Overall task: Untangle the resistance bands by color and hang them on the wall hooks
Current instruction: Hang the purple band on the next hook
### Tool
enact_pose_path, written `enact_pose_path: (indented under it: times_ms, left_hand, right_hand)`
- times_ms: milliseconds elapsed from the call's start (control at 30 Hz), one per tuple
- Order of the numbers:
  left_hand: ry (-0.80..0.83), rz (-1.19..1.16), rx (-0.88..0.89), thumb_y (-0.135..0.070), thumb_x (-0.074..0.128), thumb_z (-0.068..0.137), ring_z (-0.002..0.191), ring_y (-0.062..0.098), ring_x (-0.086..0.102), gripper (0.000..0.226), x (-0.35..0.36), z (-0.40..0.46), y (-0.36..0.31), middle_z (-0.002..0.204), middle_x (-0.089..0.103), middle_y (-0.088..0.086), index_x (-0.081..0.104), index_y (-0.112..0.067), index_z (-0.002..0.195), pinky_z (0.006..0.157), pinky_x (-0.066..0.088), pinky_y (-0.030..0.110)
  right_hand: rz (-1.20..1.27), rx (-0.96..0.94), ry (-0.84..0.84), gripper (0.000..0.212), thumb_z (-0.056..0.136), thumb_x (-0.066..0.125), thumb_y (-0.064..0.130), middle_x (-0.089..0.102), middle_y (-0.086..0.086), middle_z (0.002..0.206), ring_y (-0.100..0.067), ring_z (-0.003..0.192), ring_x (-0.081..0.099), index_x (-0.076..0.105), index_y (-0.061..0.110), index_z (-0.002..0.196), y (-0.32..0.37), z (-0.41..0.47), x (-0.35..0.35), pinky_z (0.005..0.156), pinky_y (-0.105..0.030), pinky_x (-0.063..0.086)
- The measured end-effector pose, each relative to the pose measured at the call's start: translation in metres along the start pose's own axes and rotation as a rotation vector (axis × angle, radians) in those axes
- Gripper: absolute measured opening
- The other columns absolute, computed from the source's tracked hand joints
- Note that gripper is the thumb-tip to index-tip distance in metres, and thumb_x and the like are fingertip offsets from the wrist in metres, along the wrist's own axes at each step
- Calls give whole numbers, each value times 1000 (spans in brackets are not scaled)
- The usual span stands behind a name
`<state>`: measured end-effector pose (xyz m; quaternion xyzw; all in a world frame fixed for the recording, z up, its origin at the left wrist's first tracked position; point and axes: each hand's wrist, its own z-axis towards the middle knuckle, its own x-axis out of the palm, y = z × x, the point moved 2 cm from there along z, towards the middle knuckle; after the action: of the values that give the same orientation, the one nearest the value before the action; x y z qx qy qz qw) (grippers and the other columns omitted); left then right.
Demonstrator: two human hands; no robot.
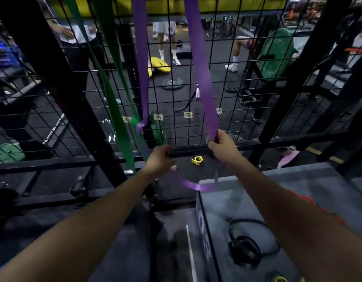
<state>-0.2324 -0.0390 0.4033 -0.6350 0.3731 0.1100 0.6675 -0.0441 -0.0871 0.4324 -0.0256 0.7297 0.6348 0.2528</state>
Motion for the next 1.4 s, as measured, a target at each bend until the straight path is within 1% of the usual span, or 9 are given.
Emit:
enact_pose_path:
  times_ms: [300, 400, 467, 533, 633, 833, 1000, 1167, 1400]
  left_hand:
    - [-129, 25, 17, 0, 65, 81, 86, 20, 53, 35, -18, 48, -14, 96, 55, 8, 57, 3, 115, 72, 41, 25]
    - [-168, 51, 25, -1, 66, 79, 88, 21, 53, 37, -21, 65, -20, 100, 58, 13, 58, 3, 115, 77, 47, 35]
    - [-164, 41, 15, -3, 66, 79, 86, 21, 55, 34, -18, 75, -21, 100, 60, 14, 59, 1, 112, 80, 49, 39]
    - [-147, 47, 12, -4, 66, 78, 79, 20, 54, 30, -13, 83, -21, 94, 62, 18, 60, 1, 107, 74, 49, 38]
    - [-112, 57, -19, -6, 65, 81, 90, 22, 58, 39, -1, 93, -19, 102, 62, 14, 55, 1, 119, 84, 48, 35]
    - [-25, -1, -25, -3, 64, 82, 89, 21, 53, 35, 47, 103, -31, 106, 61, 22, 55, 4, 114, 88, 46, 38]
    - [126, 47, 4, -1, 62, 82, 102, 30, 59, 35, 116, 119, -40, 112, 62, 20, 57, 2, 117, 92, 47, 38]
    - [366, 117, 38, -8, 60, 83, 90, 20, 56, 26, 213, 136, -48, 99, 59, 6, 59, -6, 109, 80, 45, 28]
    - [710, 200, 159, 1, 60, 82, 101, 33, 60, 24, 340, 135, -37, 107, 61, 19, 60, 4, 106, 75, 41, 26]
  right_hand:
    - [-30, 24, 50, 25, 88, 41, -7, 38, 0, 68, -16, 64, 40, 43, 18, 84, -4, 59, 7, 48, -19, 31]
    - [-21, 28, 91, 39, 89, 46, -9, 55, -12, 102, -24, 97, 51, 42, 6, 126, 0, 77, 11, 43, -4, 34]
    - [9, 65, 132, 66, 91, 52, -1, 38, -18, 142, -29, 129, 41, 16, 4, 146, -4, 88, 12, 63, 1, 39]
    - [-17, 77, 158, 76, 90, 57, 7, 25, -17, 152, -30, 138, 31, 9, 6, 149, -11, 98, 12, 96, -21, 37]
    - [-5, 116, 153, 72, 88, 60, 8, 32, -22, 146, -33, 130, 40, 18, 3, 146, -21, 107, 6, 98, -37, 39]
    - [-49, 127, 115, 61, 84, 65, 9, 41, -8, 109, -19, 100, 43, 37, -2, 137, -59, 108, -12, 89, -31, 40]
    - [-96, 213, -26, 50, 83, 66, 7, 53, -26, 122, -37, 115, 51, 48, -3, 128, -122, 97, -46, 96, -39, 40]
    - [-87, 404, -132, 44, 88, 57, 10, 49, -15, 131, -28, 120, 50, 47, 4, 130, -199, 68, -89, 89, -29, 40]
    - [-74, 686, -355, 44, 84, 63, 9, 57, -18, 122, -31, 113, 54, 52, -1, 125, -301, 18, -132, 95, -33, 39]
